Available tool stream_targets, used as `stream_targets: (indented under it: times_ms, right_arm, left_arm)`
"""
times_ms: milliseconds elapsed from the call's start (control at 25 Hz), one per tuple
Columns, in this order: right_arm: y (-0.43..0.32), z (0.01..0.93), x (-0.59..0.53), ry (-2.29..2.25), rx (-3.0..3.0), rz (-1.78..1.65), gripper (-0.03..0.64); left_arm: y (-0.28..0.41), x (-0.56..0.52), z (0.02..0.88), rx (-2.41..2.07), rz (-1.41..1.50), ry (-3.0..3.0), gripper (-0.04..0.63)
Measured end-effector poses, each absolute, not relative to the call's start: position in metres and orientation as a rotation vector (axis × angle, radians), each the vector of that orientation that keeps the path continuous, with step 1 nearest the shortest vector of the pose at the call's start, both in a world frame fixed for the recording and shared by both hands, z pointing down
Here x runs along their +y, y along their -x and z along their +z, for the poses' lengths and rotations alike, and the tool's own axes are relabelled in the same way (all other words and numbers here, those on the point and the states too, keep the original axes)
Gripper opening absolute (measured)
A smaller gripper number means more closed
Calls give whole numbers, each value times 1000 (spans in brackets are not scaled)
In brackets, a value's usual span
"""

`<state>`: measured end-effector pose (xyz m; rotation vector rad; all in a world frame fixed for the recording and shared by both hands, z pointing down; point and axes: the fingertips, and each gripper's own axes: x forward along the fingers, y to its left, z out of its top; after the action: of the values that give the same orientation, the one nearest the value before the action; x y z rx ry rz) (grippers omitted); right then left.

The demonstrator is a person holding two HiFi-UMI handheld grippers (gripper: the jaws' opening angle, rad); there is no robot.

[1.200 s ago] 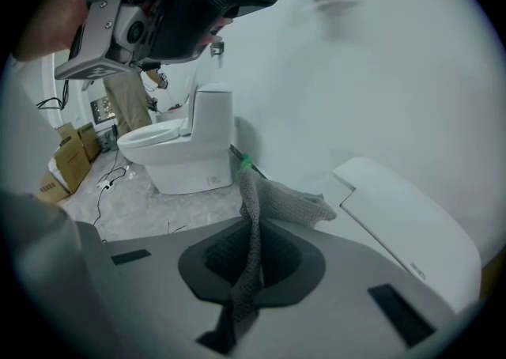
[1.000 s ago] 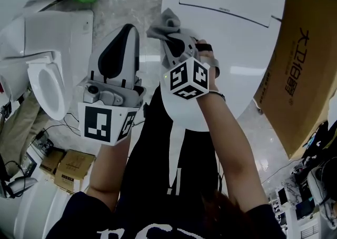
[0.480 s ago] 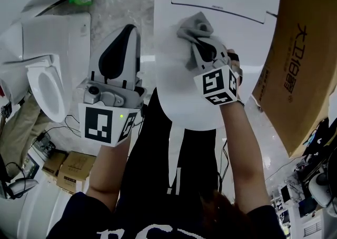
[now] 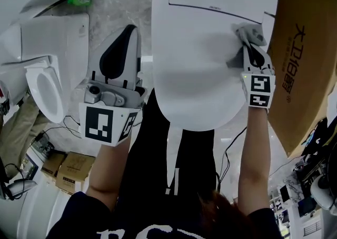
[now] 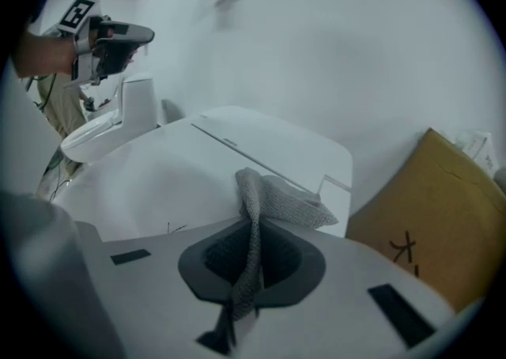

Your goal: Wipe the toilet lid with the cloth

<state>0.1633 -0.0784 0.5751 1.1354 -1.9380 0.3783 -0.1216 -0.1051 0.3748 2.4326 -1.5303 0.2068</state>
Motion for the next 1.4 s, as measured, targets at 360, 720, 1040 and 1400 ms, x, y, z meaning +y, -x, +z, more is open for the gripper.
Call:
stream_targets:
  times_ms: [360, 720, 1040, 1400]
  right_arm:
    - [-238, 579, -60, -1414, -1760, 463, 25]
    - [-227, 577, -53, -1613, -1716, 542, 25]
    - [-157, 576, -55, -1463, -1827, 506, 25]
    - [-25, 571, -59, -1183, -2077, 445, 25]
  left_arm:
    - [119, -101, 375, -1523, 199, -2433, 21]
    - [121, -96, 376, -1532, 201, -2425, 21]
    - [122, -95, 373, -1537, 189, -2422, 21]
    - [126, -92, 373, -1546, 191, -2416, 21]
